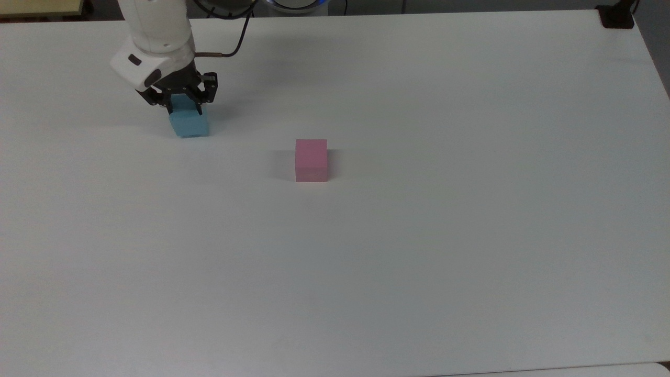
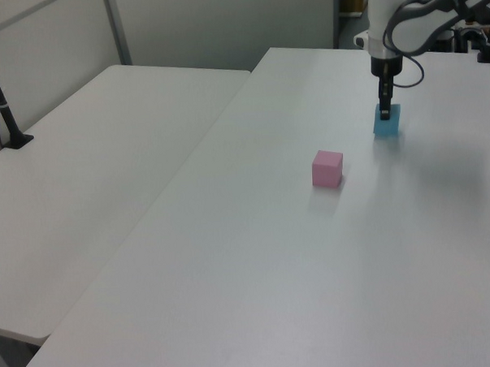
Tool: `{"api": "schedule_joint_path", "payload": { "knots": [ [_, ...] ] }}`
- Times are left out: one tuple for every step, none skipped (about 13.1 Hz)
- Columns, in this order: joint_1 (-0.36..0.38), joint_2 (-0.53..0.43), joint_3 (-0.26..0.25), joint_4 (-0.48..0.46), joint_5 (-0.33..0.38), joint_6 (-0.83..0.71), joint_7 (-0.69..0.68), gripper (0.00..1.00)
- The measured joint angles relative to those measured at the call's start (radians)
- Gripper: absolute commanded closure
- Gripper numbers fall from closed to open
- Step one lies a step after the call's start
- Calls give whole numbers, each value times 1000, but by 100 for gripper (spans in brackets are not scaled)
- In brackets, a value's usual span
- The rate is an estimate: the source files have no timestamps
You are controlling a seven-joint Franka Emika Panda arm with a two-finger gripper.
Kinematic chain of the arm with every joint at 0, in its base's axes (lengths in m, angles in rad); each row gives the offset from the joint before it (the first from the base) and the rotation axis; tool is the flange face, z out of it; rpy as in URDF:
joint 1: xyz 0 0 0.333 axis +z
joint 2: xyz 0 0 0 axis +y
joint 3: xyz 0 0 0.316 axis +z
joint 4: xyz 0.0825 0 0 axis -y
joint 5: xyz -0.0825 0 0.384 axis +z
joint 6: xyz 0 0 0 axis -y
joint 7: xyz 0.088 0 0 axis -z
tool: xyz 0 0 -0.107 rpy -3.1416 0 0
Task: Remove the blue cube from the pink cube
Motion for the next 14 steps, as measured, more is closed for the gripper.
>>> {"api": "schedule_joint_path", "payload": {
  "knots": [
    [-1,0,0,-21,-5,20,0,10],
    [-2,-1,-1,-24,-6,21,0,0],
    [-3,-3,-5,-24,-6,21,0,0],
    [-6,-8,-13,-24,-6,21,0,0],
    [-10,-14,-23,-23,-6,21,0,0],
    [-13,-21,-31,-21,-6,21,0,0],
    [-14,-27,-34,-18,-6,14,1,0],
    [-14,-35,-34,-10,-3,-9,3,0],
    [-14,-53,-34,23,15,-81,11,0],
    [-13,-67,-34,57,45,-141,20,0],
    [-9,-88,-34,132,96,-250,42,0],
    [-1,-109,-32,213,129,-352,90,0],
    [9,-120,-32,263,140,-412,138,0],
    [32,-134,-32,325,145,-480,214,0]
  ]
}}
